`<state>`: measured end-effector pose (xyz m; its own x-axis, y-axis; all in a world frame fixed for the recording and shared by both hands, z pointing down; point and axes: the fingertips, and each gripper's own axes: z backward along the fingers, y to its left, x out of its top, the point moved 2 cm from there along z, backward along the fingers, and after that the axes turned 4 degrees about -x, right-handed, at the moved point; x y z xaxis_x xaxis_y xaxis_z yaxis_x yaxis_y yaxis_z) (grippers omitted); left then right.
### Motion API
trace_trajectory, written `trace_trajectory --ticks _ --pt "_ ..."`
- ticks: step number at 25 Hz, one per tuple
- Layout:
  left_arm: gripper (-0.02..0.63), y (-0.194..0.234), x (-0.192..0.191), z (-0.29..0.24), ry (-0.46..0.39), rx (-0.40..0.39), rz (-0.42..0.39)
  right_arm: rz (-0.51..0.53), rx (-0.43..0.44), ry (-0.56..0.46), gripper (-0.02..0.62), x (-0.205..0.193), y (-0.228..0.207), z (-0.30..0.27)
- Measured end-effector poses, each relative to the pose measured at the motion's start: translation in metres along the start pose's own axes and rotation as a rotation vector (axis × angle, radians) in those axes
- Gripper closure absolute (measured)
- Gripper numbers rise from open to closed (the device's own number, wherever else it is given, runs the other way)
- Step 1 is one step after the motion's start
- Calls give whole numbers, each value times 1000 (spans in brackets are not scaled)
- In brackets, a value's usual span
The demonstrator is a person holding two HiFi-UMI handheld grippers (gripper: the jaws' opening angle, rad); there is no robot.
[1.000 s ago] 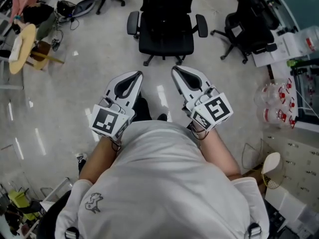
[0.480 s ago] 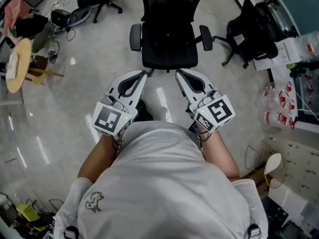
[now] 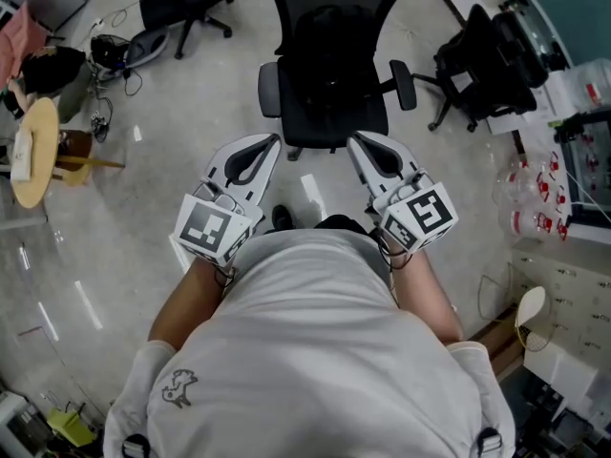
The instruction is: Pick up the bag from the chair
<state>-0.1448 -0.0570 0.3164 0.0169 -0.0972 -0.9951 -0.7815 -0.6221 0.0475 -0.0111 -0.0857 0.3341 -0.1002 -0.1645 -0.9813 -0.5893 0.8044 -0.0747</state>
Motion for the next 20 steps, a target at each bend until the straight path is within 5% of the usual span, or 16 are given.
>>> trace_trajectory --ticks 20 --pt "594 93 -11 -53 41 85 31 -36 -29 -3 561 -2 -99 -88"
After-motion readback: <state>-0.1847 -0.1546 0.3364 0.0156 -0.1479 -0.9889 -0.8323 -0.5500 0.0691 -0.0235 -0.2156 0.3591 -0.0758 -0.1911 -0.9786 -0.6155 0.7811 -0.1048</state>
